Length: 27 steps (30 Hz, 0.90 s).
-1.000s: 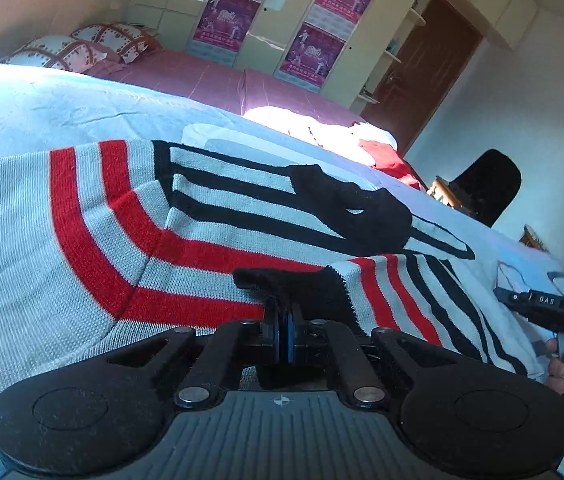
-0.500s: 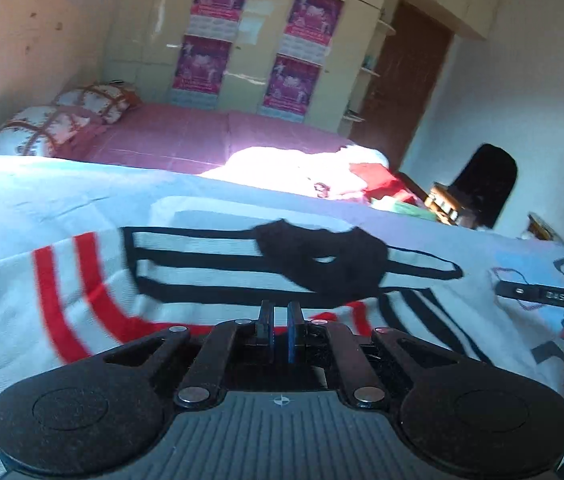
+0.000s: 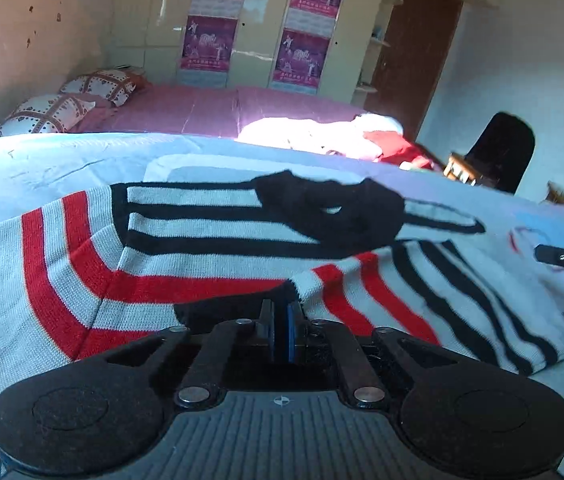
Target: Fold small clothes
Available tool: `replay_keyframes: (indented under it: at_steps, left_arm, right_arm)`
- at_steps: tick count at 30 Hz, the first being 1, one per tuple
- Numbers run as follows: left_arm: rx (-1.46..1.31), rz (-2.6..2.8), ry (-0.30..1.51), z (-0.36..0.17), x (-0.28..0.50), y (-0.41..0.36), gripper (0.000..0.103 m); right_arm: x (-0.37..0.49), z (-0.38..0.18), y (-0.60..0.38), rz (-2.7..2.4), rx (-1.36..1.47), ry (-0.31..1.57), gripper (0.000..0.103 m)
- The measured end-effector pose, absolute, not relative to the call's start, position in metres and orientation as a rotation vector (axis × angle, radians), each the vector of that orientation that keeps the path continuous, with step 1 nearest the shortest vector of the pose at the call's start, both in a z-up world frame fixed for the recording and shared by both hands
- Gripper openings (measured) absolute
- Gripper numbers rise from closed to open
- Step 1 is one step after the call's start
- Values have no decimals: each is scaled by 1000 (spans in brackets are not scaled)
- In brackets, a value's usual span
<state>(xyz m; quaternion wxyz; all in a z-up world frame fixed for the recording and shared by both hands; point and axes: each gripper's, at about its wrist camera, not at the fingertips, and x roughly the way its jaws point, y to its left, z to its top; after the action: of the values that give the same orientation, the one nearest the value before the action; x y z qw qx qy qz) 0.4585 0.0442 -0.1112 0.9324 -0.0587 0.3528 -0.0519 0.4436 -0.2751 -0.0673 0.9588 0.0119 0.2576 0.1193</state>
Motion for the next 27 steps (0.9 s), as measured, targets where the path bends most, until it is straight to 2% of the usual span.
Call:
replay_keyframes:
  at_steps: [2,6,7,8,9,10,11,13,17,22,23,24,25,27]
  left_arm:
    - [-61,-79,689,-115,458,37,4]
    - [-9,-34,709,-107,458,28,4]
    - [-7,-24,709,-104,455,28,17]
    - [-13,-7,701,-103,448,29,36]
    - [-22,7,698,-103,441,31,97]
    - [-22,31,687,-104,433,31,102]
    - [-16,29,678,-106,426,33,103]
    - [-2,-30,689,-107,410,41,103]
    - [-67,56,633,-99,367,88,103]
    - [-274,318,549,-95,300,218,102]
    - [-340,376,538,-98,289,247,98]
    - [-433,443,530,-103,277,280,81]
    - [-534,502,524,-109,265,311,68]
    - [-735,558,473,-123,245,363,67]
  right_arm:
    - [443,-89,-255,223,-87,583,34]
    - [438,-70,-245,162,-72,586,37]
    - [430,-64,-248,174,-31,548,39]
    - [422,-60,-249,181,-2,520,43]
    - [415,-60,-248,180,5,514,61]
    - [410,-62,-245,176,-8,529,90]
    - [405,-66,-242,175,-27,557,98]
    - [393,-72,-236,174,-43,582,74]
    - [361,-73,-234,122,-30,550,77]
    - [337,-72,-223,120,1,555,77]
    - [335,-72,-218,121,0,560,77]
    - [333,-72,-212,123,1,563,77]
    - [332,-72,-205,128,1,565,77]
    - [330,-71,-189,139,-2,570,76]
